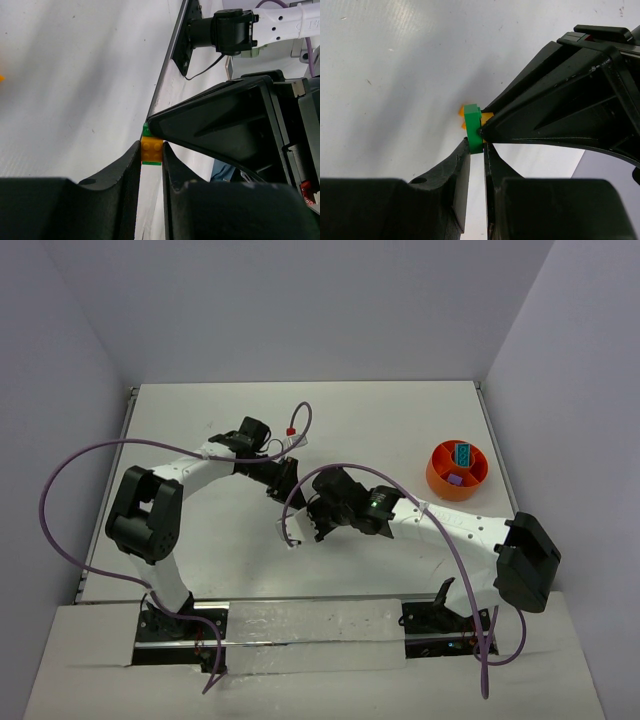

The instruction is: Sort the legos into containers by color

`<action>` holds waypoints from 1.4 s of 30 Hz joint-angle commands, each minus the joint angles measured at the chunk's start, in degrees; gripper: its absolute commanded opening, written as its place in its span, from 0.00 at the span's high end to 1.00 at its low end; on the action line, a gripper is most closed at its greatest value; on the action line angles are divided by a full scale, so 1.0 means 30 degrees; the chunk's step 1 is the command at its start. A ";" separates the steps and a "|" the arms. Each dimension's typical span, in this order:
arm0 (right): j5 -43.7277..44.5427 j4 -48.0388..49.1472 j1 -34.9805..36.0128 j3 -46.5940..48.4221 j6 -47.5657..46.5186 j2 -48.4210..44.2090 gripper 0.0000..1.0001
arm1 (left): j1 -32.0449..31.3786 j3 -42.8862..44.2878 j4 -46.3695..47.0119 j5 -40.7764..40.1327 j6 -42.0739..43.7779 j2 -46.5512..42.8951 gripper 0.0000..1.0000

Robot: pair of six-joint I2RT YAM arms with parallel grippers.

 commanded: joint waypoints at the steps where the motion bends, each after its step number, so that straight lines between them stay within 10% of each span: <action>1: -0.0025 0.0521 0.0357 0.0069 -0.0352 -0.0652 1.00 | -0.0088 0.0668 0.0273 0.0323 0.0237 0.0003 0.94; 21: -0.0279 -0.1158 -0.0641 -0.0807 0.1357 -0.2138 1.00 | 0.3545 0.1082 0.1925 -0.1020 -0.0614 -0.1616 1.00; 42: -0.8042 -1.0549 -2.5488 1.0811 0.2338 0.3359 1.00 | 0.3545 0.4409 0.0851 -0.2362 0.1359 -0.1031 1.00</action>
